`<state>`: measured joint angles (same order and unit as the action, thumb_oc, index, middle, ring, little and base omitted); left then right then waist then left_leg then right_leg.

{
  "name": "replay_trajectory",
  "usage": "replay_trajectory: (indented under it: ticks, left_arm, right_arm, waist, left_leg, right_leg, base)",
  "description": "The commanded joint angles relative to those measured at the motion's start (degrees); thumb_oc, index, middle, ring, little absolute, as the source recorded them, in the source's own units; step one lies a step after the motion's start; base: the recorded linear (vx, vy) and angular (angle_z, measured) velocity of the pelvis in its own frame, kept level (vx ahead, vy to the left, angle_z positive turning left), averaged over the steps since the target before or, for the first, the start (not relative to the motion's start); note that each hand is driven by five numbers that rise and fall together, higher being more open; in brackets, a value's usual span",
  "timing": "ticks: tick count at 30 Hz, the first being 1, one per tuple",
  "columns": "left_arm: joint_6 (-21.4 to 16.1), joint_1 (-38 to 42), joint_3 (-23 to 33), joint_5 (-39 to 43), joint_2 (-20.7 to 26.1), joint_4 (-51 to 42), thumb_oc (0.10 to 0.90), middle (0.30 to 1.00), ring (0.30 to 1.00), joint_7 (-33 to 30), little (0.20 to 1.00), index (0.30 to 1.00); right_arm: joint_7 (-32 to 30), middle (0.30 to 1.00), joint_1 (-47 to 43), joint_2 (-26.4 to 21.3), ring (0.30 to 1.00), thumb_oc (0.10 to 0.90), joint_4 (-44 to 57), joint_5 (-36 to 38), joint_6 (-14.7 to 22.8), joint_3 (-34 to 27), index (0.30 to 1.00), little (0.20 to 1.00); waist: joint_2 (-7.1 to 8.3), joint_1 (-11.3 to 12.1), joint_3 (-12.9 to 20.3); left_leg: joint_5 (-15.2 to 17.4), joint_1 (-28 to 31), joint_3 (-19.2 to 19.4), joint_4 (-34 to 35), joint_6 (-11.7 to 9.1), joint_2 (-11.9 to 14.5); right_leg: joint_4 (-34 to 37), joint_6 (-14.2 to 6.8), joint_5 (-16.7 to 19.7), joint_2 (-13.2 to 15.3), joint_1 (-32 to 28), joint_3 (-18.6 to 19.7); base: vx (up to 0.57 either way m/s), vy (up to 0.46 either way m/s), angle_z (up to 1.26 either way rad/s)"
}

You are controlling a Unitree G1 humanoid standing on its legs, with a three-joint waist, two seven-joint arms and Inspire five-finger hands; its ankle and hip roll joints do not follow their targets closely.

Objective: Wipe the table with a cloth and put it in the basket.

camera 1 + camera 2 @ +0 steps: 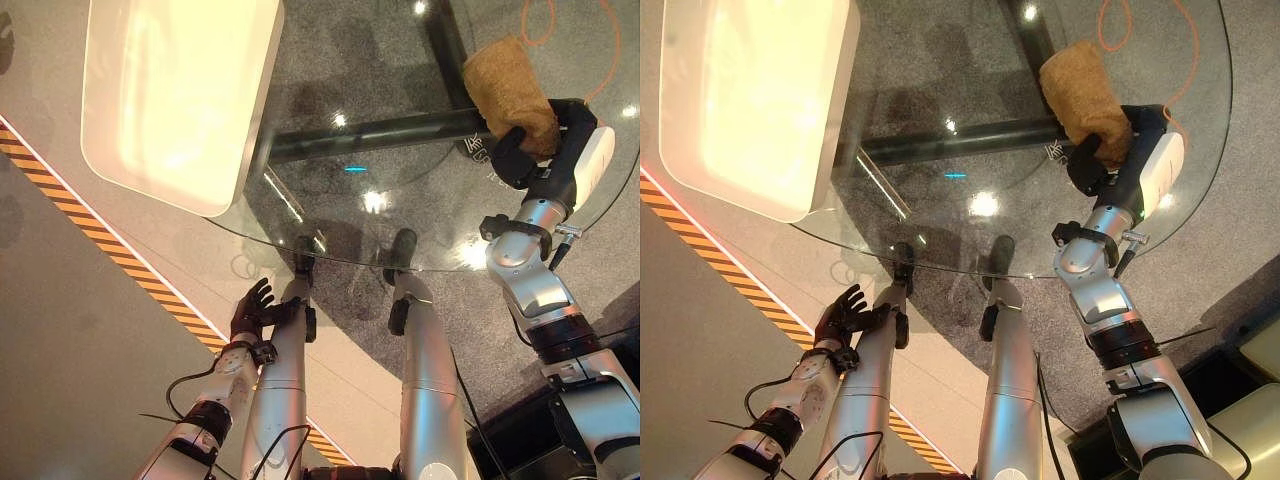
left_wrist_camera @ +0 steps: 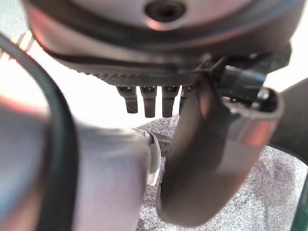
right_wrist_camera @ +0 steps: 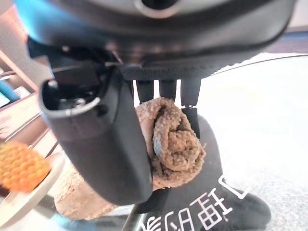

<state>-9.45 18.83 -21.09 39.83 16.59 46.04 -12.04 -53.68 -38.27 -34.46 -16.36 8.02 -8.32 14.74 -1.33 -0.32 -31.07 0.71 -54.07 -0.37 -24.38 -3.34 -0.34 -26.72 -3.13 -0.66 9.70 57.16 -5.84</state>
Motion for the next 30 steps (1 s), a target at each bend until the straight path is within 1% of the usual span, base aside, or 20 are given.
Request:
replay_trajectory:
  ticks: [1, 5, 11, 17, 18, 19, 21, 22, 23, 26, 27, 30]
  left_arm:
    - [0.1, -8.1, -0.4, 1.4, -1.8, -0.1, 0.800, 0.900, 0.900, -1.0, 0.900, 0.900]
    - [0.1, -7.7, -0.7, 1.6, -2.1, -0.1, 0.800, 0.900, 0.900, -1.3, 0.900, 0.900]
    - [0.3, -7.7, -0.7, 1.5, -2.2, -0.4, 0.800, 0.900, 0.900, -1.6, 0.900, 0.900]
    - [0.2, -7.6, -0.5, 1.5, -2.6, 0.1, 0.800, 0.900, 0.900, -1.2, 0.900, 0.900]
    - [0.2, -7.6, -0.4, 1.5, -2.7, 0.2, 0.800, 0.900, 0.900, -1.2, 0.900, 0.900]
    - [0.2, -7.6, -0.4, 1.5, -2.7, 0.2, 0.800, 0.900, 0.900, -1.2, 0.900, 0.900]
    - [0.3, -7.6, -0.5, 1.2, -2.9, -0.3, 0.800, 0.900, 0.900, -1.7, 0.900, 0.900]
    - [0.3, -7.6, -0.5, 1.2, -2.9, -0.3, 0.800, 0.900, 0.900, -1.8, 0.900, 0.900]
    - [0.2, -7.7, -0.2, 0.8, -3.1, -0.5, 0.800, 0.900, 0.900, -1.9, 0.900, 0.900]
    - [0.2, -7.6, 0.2, 0.4, -3.4, -0.7, 0.800, 0.900, 0.900, -1.9, 0.900, 0.900]
    - [0.2, -7.6, 0.3, 0.4, -3.4, -0.8, 0.800, 0.900, 0.900, -2.0, 0.900, 0.900]
    - [0.2, -7.4, 0.5, 0.1, -3.4, -0.5, 0.800, 0.900, 0.900, -1.7, 0.900, 0.900]
  right_arm:
    - [-10.2, 0.300, 0.8, -5.8, 0.300, 0.100, 5.0, -0.7, 6.8, -6.7, 0.300, 0.200]
    - [-11.7, 0.300, 0.4, -5.2, 0.300, 0.100, 5.0, -0.9, 7.5, -7.0, 0.300, 0.200]
    - [-10.0, 0.300, 0.1, -4.8, 0.300, 0.100, 6.1, -2.2, 7.8, -6.8, 0.300, 0.200]
    - [-11.0, 0.300, -0.4, -3.5, 0.300, 0.100, 7.2, -2.5, 8.0, -6.2, 0.300, 0.200]
    - [-9.1, 0.300, -0.1, -3.1, 0.300, 0.100, 7.2, -2.0, 8.5, -6.2, 0.300, 0.200]
    - [-8.6, 0.300, 0.0, -3.0, 0.300, 0.100, 7.2, -2.1, 8.6, -6.2, 0.300, 0.200]
    - [-4.5, 0.300, 0.6, -1.8, 0.300, 0.100, 8.8, -4.0, 7.3, -5.2, 0.300, 0.200]
    - [-3.8, 0.300, 0.7, -1.7, 0.300, 0.100, 9.0, -4.1, 7.1, -5.1, 0.300, 0.200]
    - [0.6, 0.300, 1.4, -0.8, 0.300, 0.100, 10.6, -5.8, 6.0, -3.9, 0.300, 0.200]
    - [5.5, 0.300, 2.0, 0.4, 0.300, 0.100, 12.1, -7.5, 4.7, -1.7, 0.300, 0.200]
    - [5.8, 0.300, 2.0, 0.4, 0.300, 0.100, 12.2, -7.6, 4.6, -1.6, 0.300, 0.200]
    - [11.6, 0.300, 2.2, 1.7, 0.300, 0.100, 12.1, -8.7, 4.2, 1.3, 0.300, 0.200]
  waist:
    - [-1.89, -0.9, 1.3]
    - [-2.16, -0.9, 1.3]
    - [-2.30, -0.9, 1.3]
    - [-2.35, -0.9, 1.3]
    - [-2.34, -0.9, 1.3]
    - [-2.34, -0.9, 1.3]
    - [-2.28, -0.9, 1.3]
    - [-2.27, -0.9, 1.3]
    - [-2.18, -1.0, 1.3]
    - [-2.11, -1.1, 1.3]
    - [-2.09, -1.1, 1.3]
    - [-2.09, -1.0, 1.3]
  left_leg:
    - [2.4, -0.5, 6.2, -1.4, 3.8, -3.1]
    - [2.3, -0.7, 6.3, -1.3, 3.9, -3.2]
    - [2.2, -0.6, 6.3, -1.0, 3.9, -3.3]
    - [2.2, -0.5, 6.4, -1.0, 3.8, -3.2]
    - [2.1, -0.5, 6.4, -1.1, 3.7, -3.3]
    - [2.1, -0.6, 6.4, -1.1, 3.7, -3.3]
    - [2.1, -0.7, 6.3, -1.1, 3.8, -3.4]
    - [2.1, -0.7, 6.3, -1.0, 3.8, -3.4]
    - [2.0, -0.6, 6.4, -0.9, 3.8, -3.5]
    - [1.9, -0.5, 6.5, -0.8, 3.8, -3.4]
    - [1.9, -0.5, 6.5, -0.8, 3.8, -3.4]
    - [1.9, -0.7, 6.6, -1.0, 3.7, -3.4]
  right_leg:
    - [6.4, -1.5, 5.1, -5.1, -0.9, 0.1]
    - [6.6, -1.4, 5.2, -5.1, -0.7, 0.1]
    - [6.8, -1.4, 5.2, -5.1, -0.8, 0.1]
    - [6.7, -1.3, 5.0, -5.2, -1.0, 0.0]
    - [6.7, -1.3, 5.0, -5.2, -1.0, 0.0]
    - [6.7, -1.2, 5.0, -5.2, -1.0, 0.0]
    - [6.7, -1.3, 5.0, -5.2, -0.8, 0.0]
    - [6.7, -1.3, 5.0, -5.2, -0.8, 0.0]
    - [6.7, -1.2, 5.1, -5.3, -0.8, 0.0]
    - [6.7, -1.2, 4.9, -5.2, -0.8, -0.1]
    - [6.7, -1.2, 4.9, -5.2, -0.8, -0.1]
    - [6.4, -1.1, 4.7, -5.0, -0.8, -0.3]
  base:
    - [0.00, 0.000, 0.00]
    - [0.00, 0.000, 0.00]
    - [0.00, 0.000, 0.00]
    - [0.00, 0.000, 0.00]
    - [0.00, 0.000, 0.00]
    - [0.00, 0.000, 0.00]
    - [0.00, 0.000, 0.00]
    - [0.00, 0.000, 0.00]
    - [0.00, 0.000, 0.00]
    - [0.00, 0.000, 0.00]
    - [0.00, 0.000, 0.00]
    - [0.00, 0.000, 0.00]
